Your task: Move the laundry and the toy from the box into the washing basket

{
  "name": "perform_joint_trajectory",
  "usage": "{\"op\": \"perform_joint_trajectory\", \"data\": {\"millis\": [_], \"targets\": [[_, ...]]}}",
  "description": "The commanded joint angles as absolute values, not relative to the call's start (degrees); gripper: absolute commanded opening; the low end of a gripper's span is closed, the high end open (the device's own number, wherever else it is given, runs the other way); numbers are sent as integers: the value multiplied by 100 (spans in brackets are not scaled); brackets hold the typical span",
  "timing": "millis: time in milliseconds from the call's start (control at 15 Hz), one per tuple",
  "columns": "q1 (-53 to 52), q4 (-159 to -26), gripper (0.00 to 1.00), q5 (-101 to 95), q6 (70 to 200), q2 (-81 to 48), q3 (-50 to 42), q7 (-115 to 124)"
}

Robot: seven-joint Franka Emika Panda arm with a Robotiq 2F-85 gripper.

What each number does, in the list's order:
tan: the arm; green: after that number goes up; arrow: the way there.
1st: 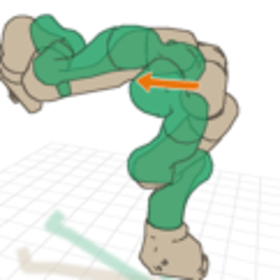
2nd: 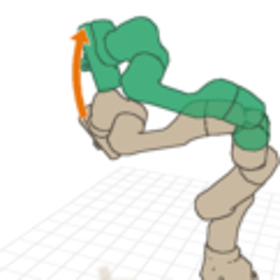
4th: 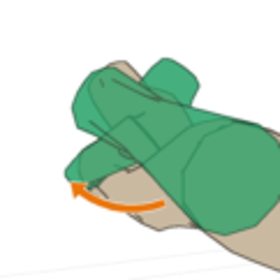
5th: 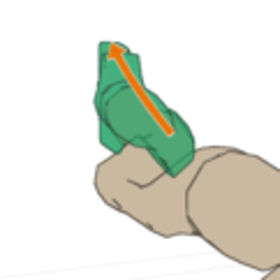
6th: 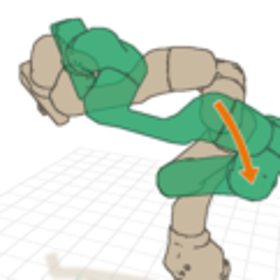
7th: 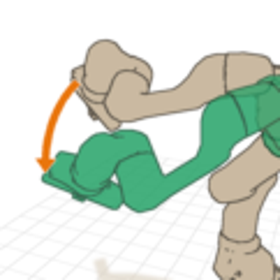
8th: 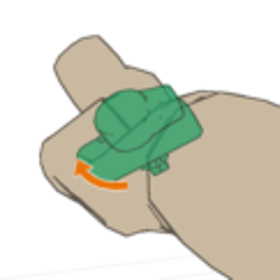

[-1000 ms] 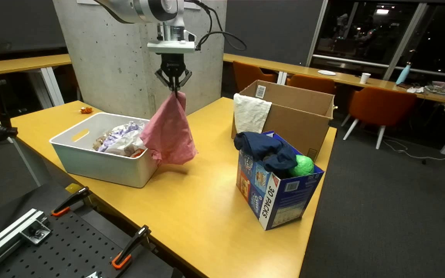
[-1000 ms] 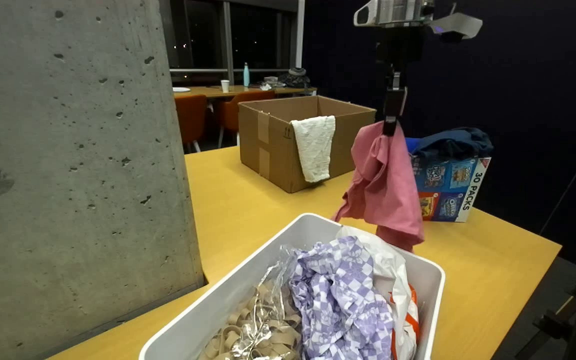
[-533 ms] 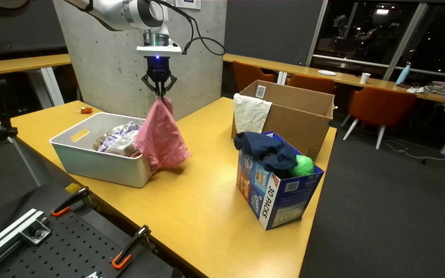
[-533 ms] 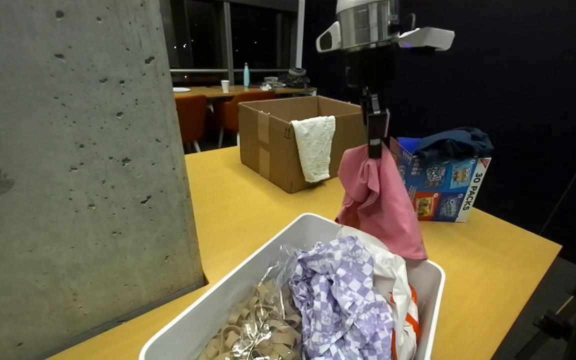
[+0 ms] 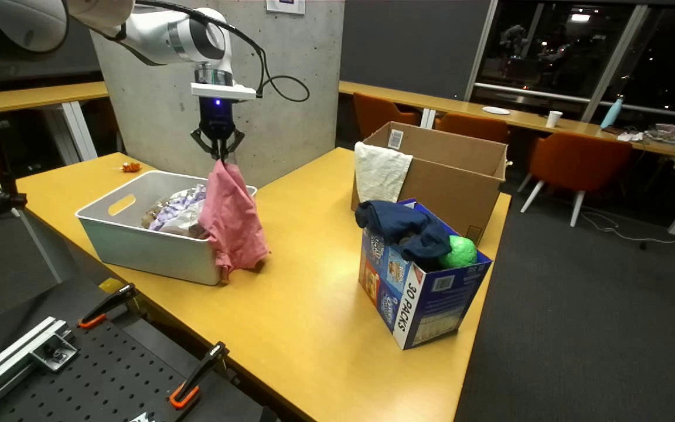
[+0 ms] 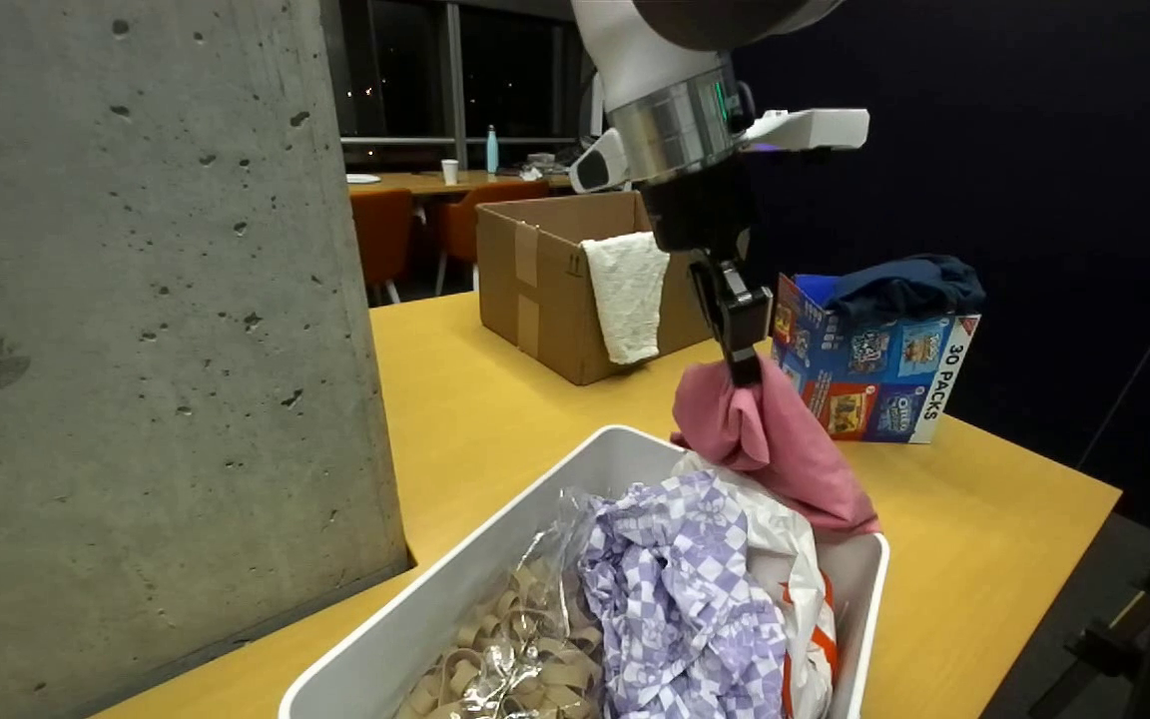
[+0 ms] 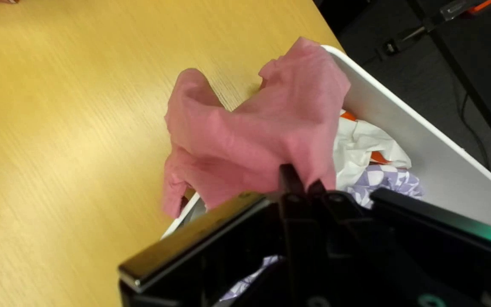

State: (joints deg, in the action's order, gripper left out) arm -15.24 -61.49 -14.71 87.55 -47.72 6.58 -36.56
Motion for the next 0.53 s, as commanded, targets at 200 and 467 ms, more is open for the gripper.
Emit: {"op": "perform_joint_trajectory", "data": {"millis": [200, 467], "targets": [[-1478, -5822, 58, -1659, 8708, -4589, 604, -3943], [-1092, -6187, 85, -1533, 9049, -3851, 548, -3845]]}}
